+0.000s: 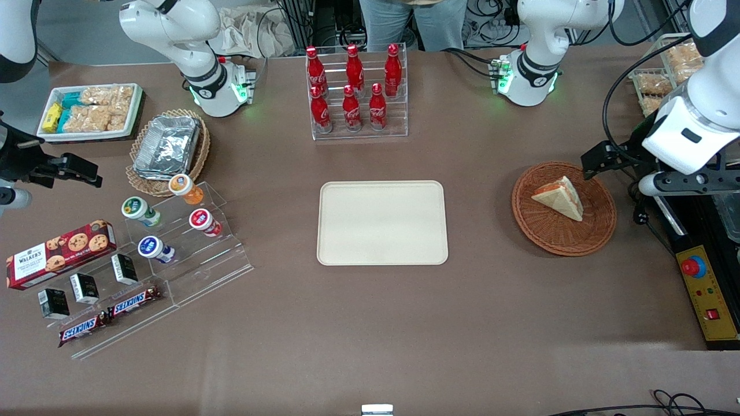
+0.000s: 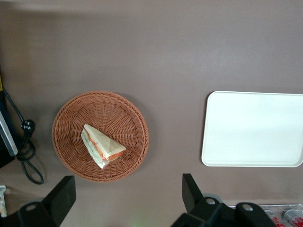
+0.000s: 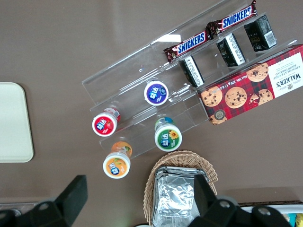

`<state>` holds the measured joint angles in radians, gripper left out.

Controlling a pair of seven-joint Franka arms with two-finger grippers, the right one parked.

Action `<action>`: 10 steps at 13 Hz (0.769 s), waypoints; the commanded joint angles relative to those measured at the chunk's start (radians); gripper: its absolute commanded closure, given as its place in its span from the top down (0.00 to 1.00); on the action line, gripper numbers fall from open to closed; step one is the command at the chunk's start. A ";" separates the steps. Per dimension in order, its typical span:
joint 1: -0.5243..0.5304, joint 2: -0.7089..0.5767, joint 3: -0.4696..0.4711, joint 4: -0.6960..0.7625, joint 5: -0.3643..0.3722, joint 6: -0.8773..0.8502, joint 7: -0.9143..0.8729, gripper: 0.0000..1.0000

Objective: Place sandwich from basket to tray
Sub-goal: 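Raise the left gripper and move it above the wicker basket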

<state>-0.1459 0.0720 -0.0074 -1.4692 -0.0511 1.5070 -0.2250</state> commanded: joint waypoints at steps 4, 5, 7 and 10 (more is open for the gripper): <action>0.019 -0.128 0.023 -0.121 0.010 -0.059 -0.445 1.00; 0.037 -0.205 0.027 -0.205 0.010 -0.054 -0.456 1.00; 0.080 -0.338 0.026 -0.359 0.016 -0.047 -0.531 1.00; 0.080 -0.421 0.012 -0.485 0.063 -0.010 -0.719 1.00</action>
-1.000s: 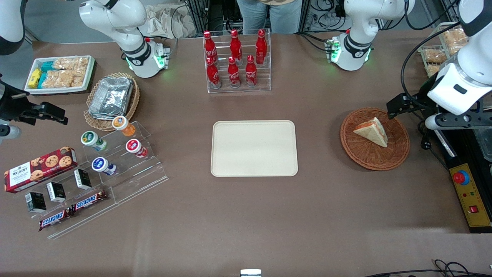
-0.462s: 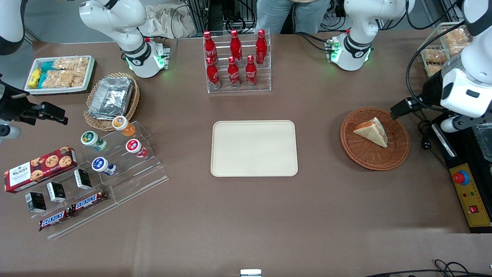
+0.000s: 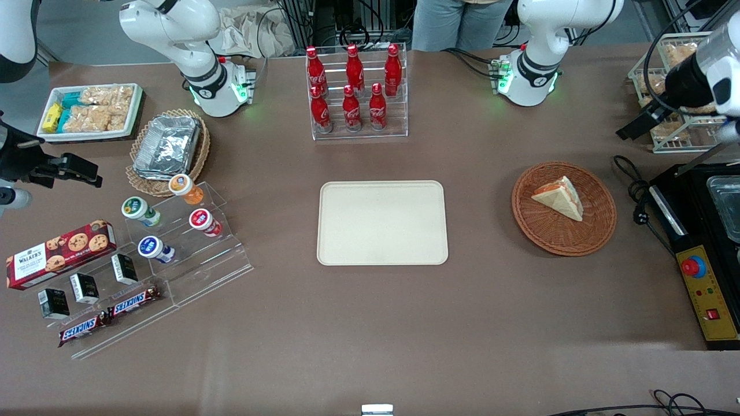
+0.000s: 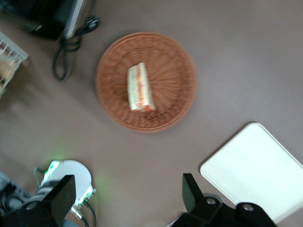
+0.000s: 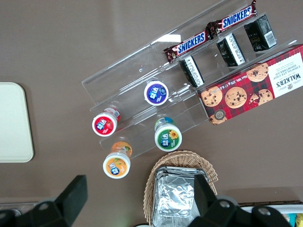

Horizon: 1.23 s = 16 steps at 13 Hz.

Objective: Place sandwich from basket to tray
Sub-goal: 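Raise the left gripper and move it above the wicker basket, then lower the left gripper onto the wrapped sandwich and close it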

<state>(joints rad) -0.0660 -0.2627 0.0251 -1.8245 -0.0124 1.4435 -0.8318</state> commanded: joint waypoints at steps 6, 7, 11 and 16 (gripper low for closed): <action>0.002 -0.141 -0.020 -0.391 0.026 0.317 -0.213 1.00; 0.002 -0.126 -0.020 -0.439 0.031 0.390 -0.225 1.00; 0.003 -0.024 -0.019 -0.576 0.037 0.624 -0.282 1.00; 0.047 0.097 -0.016 -0.740 0.039 0.949 -0.296 1.00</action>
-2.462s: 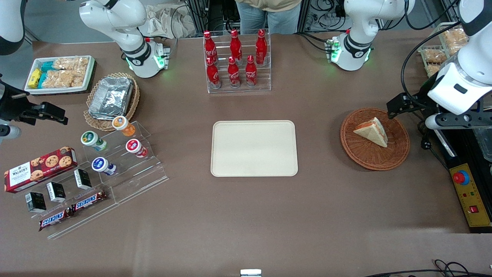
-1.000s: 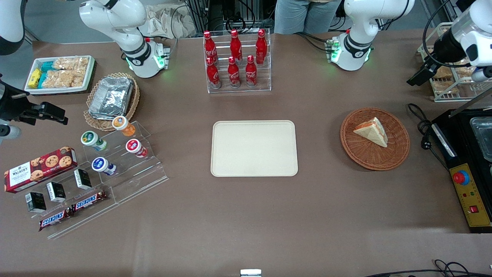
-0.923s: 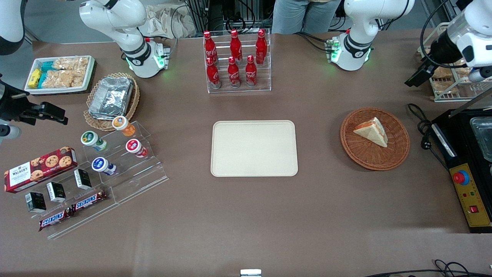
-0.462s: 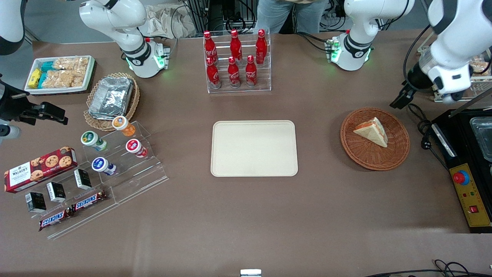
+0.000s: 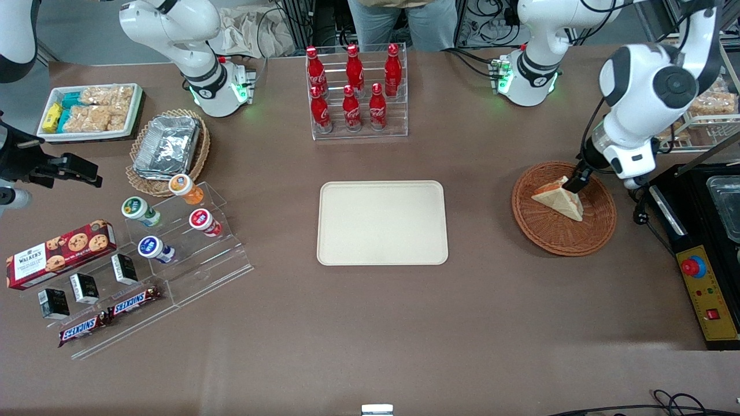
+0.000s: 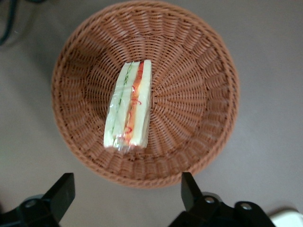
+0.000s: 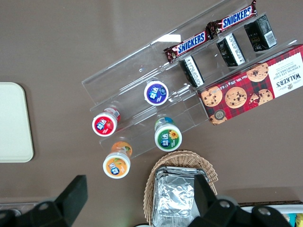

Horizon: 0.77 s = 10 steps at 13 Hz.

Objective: Place sandwich from basket to tray
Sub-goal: 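Lower the left gripper onto the wrapped sandwich and close it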

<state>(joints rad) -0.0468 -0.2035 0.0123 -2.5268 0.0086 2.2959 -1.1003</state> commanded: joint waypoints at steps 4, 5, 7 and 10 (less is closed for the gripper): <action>0.057 0.172 -0.002 -0.058 0.016 0.273 -0.029 1.00; 0.059 0.200 -0.002 -0.063 0.016 0.302 -0.029 1.00; 0.061 0.252 -0.002 -0.075 0.016 0.358 -0.029 1.00; 0.062 0.324 0.000 -0.073 0.014 0.434 -0.029 0.84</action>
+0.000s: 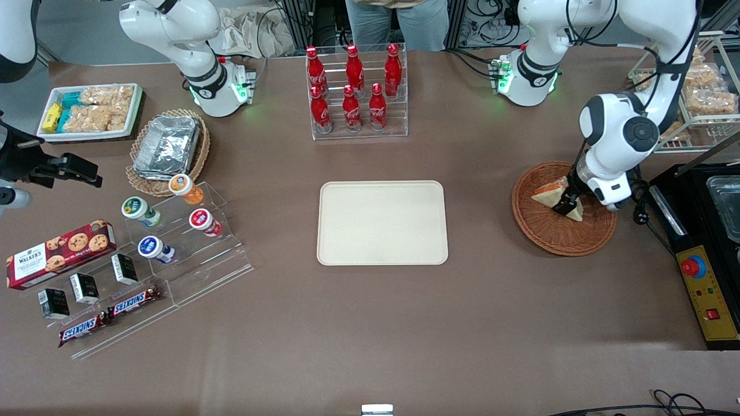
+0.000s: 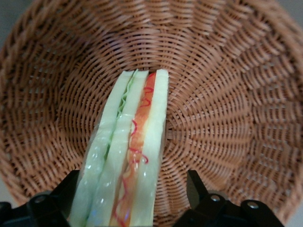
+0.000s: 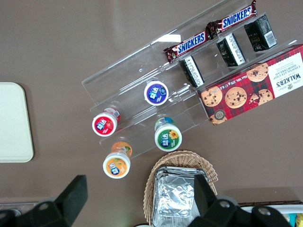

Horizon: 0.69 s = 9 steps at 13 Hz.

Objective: Place sandwich from basket to tray
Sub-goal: 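Lower the left gripper onto the wrapped sandwich and close it, then lift the sandwich and carry it over the white tray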

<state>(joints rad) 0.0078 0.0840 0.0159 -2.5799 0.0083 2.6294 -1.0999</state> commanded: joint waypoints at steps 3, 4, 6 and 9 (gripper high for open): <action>0.009 0.037 -0.002 -0.020 0.015 0.112 -0.028 0.00; 0.009 0.023 -0.002 -0.017 0.015 0.104 -0.023 0.00; 0.004 -0.076 -0.005 -0.010 0.015 0.024 -0.003 0.00; -0.006 -0.301 -0.043 0.049 0.012 -0.320 0.115 0.00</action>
<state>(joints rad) 0.0048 -0.0372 -0.0004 -2.5344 0.0110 2.4749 -1.0398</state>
